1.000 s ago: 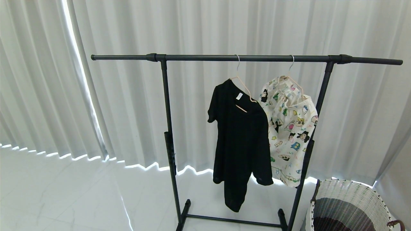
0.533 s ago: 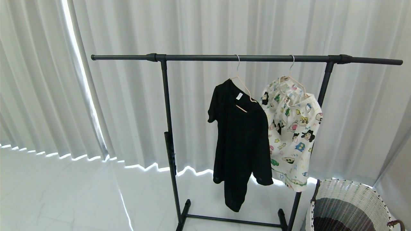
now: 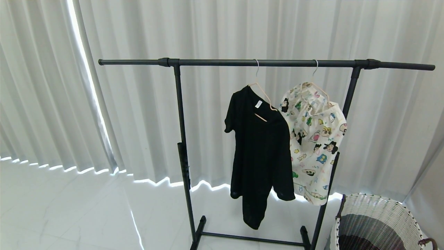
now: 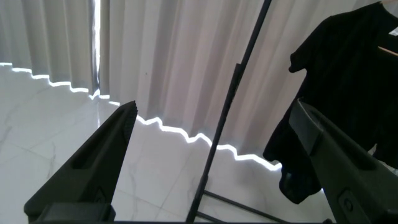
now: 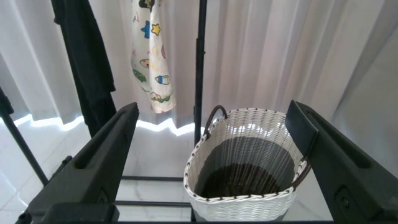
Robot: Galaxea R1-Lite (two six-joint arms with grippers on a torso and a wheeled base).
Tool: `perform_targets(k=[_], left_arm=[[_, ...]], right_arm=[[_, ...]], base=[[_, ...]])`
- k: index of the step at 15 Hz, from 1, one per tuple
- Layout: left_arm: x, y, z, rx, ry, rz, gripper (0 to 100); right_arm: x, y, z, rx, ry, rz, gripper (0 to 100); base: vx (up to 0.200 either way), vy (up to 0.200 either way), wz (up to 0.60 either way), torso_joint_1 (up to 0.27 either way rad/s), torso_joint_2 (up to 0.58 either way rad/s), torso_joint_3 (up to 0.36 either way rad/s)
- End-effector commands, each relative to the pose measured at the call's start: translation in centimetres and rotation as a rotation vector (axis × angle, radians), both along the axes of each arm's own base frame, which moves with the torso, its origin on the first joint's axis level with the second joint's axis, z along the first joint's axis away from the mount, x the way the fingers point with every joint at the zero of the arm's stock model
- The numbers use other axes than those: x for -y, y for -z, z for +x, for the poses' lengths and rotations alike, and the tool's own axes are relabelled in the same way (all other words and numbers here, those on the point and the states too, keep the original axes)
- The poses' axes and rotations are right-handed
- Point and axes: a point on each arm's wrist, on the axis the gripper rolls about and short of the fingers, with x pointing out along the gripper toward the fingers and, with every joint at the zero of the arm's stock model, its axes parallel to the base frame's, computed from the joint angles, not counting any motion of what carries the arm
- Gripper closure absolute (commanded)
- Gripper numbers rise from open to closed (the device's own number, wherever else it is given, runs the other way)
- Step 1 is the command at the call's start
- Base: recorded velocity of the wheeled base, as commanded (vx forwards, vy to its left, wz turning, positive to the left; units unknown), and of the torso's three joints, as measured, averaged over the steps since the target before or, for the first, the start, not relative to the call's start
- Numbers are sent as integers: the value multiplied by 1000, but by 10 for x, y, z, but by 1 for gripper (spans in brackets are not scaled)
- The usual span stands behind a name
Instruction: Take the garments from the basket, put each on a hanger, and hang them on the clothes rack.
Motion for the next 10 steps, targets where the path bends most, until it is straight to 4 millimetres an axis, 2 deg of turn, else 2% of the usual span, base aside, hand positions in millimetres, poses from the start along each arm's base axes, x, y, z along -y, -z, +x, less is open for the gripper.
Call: perform_targets(k=[1,10], left_arm=[[0,0,0,2,0,0,0],[0,0,0,2,-2,-1,0]], right_arm=[[0,0,0,1,0,0,0],[0,0,0,1,0,0,0]], base=[[0,0,0,0,0,0],[0,0,0,0,0,0]])
